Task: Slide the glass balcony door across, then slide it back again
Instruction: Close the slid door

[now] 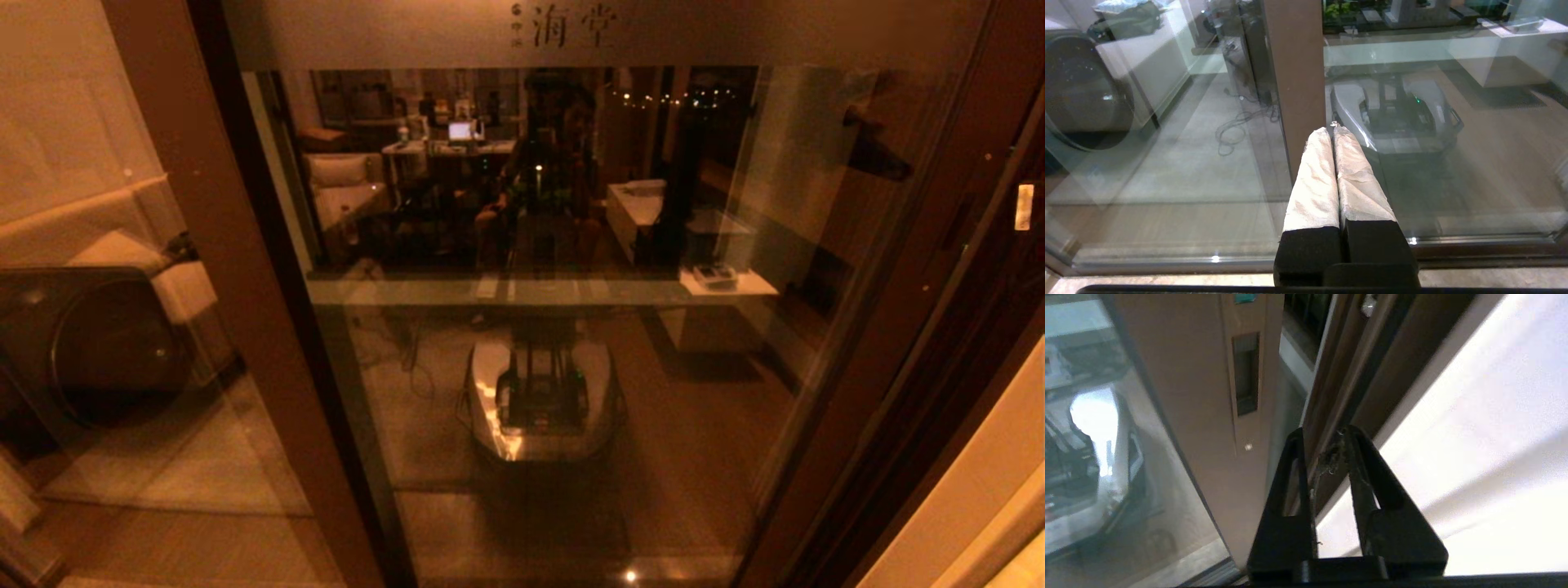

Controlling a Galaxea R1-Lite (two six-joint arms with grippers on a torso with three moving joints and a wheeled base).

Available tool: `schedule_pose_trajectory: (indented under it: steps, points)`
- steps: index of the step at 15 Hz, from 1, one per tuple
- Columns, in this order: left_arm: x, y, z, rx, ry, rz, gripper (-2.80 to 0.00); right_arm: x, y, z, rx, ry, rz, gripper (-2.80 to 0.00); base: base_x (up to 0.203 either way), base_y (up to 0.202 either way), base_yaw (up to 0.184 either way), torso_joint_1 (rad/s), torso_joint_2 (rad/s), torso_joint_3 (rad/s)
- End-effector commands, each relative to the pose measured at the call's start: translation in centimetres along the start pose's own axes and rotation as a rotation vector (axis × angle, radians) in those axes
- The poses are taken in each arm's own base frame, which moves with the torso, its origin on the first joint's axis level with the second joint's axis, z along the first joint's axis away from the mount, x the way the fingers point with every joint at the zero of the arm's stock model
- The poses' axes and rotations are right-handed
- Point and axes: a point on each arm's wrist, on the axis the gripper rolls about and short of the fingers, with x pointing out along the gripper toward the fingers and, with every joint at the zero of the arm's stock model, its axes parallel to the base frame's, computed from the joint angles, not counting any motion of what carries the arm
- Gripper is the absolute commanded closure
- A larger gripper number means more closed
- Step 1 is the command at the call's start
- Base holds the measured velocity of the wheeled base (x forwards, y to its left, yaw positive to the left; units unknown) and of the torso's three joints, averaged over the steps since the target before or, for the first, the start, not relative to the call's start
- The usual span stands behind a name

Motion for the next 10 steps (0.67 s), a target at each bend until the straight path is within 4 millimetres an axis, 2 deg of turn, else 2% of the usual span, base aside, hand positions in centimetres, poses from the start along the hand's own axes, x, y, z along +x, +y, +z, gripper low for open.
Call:
schedule_pose_trajectory:
  steps: [1, 4, 10]
  points:
    - [0.0, 0.0, 0.0, 0.001, 0.000, 0.000, 0.00, 2.0, 0.6, -0.2, 0.000, 0.019, 0.001, 0.00, 0.000, 0.000, 0.000, 0.000, 0.00, 0.000]
    - [0.0, 0.0, 0.0, 0.001, 0.000, 0.000, 0.00, 3.9, 1.0, 0.3, 0.064, 0.008, 0.037, 0.00, 0.000, 0.000, 0.000, 0.000, 0.00, 0.000]
    - [0.0, 0.0, 0.0, 0.001, 0.000, 0.000, 0.00, 5.0, 1.6, 0.0, 0.071, 0.014, 0.080, 0.00, 0.000, 0.000, 0.000, 0.000, 0.00, 0.000]
